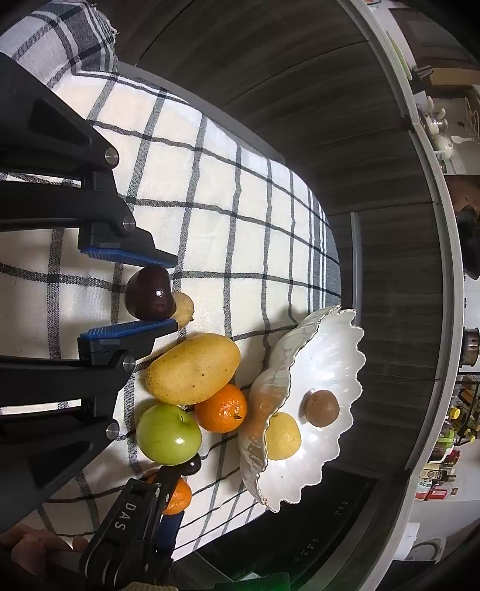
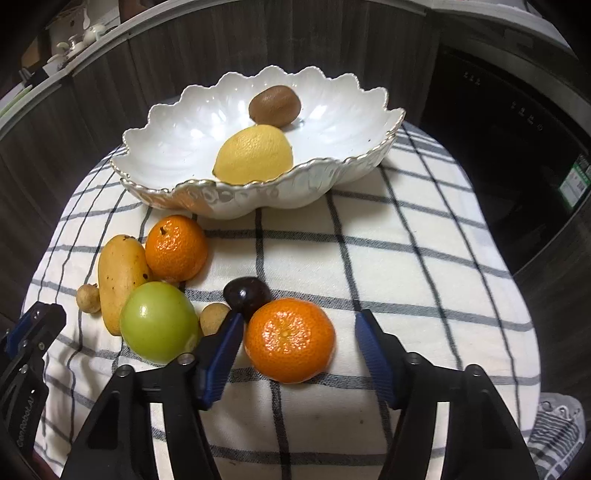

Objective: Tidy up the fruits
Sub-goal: 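Grasp the dark cherry with the left gripper while the right gripper grasps a mandarin, then carry the cherry and mandarin over the white bowl with both grippers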

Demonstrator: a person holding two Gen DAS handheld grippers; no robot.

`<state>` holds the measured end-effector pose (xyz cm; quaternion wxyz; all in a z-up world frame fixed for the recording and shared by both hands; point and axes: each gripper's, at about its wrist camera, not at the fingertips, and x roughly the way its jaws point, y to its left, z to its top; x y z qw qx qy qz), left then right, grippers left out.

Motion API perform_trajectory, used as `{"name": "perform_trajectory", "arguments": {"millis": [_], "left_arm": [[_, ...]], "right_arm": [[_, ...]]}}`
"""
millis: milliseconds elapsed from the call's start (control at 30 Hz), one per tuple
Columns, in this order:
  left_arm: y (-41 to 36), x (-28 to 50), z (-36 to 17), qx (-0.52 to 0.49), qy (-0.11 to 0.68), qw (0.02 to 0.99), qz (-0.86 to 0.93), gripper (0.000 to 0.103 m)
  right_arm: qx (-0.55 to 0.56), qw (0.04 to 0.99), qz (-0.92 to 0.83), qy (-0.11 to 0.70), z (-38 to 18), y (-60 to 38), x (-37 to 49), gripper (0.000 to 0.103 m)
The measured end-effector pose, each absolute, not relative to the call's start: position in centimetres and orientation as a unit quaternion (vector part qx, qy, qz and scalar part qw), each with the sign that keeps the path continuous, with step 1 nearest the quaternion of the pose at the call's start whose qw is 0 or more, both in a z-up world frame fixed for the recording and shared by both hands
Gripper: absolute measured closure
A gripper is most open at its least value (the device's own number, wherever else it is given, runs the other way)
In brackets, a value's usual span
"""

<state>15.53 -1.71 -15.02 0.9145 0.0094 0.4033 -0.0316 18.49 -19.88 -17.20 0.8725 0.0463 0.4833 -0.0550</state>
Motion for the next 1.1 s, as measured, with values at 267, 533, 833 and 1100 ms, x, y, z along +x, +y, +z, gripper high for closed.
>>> {"name": "perform_trajectory", "arguments": {"millis": [267,533,833,1100], "left_arm": [[-2.0,15.5,-14.9,0.013,0.402,0.915,-0.033,0.075],[-2.4,15.6,-13.1,0.008,0.391,0.919,-0.043,0.075],[-3.7,17.9,-10.2,0.012,0.370,0.927,-0.067,0.075],[-5.5,22.0,-7.8,0.019,0.351,0.932,-0.087,0.075]], "right_arm": [[0.049,0.873,-0.044,0.484,-17.3,-19.9,18.4,0.055],[0.043,0.887,-0.040,0.458,-14.2,-19.8,17.6,0.056],[0.044,0.904,-0.037,0.423,-10.3,-20.5,19.1,0.056],[0.044,0.914,-0.039,0.402,-8.3,-21.6,21.8,0.056]]}}
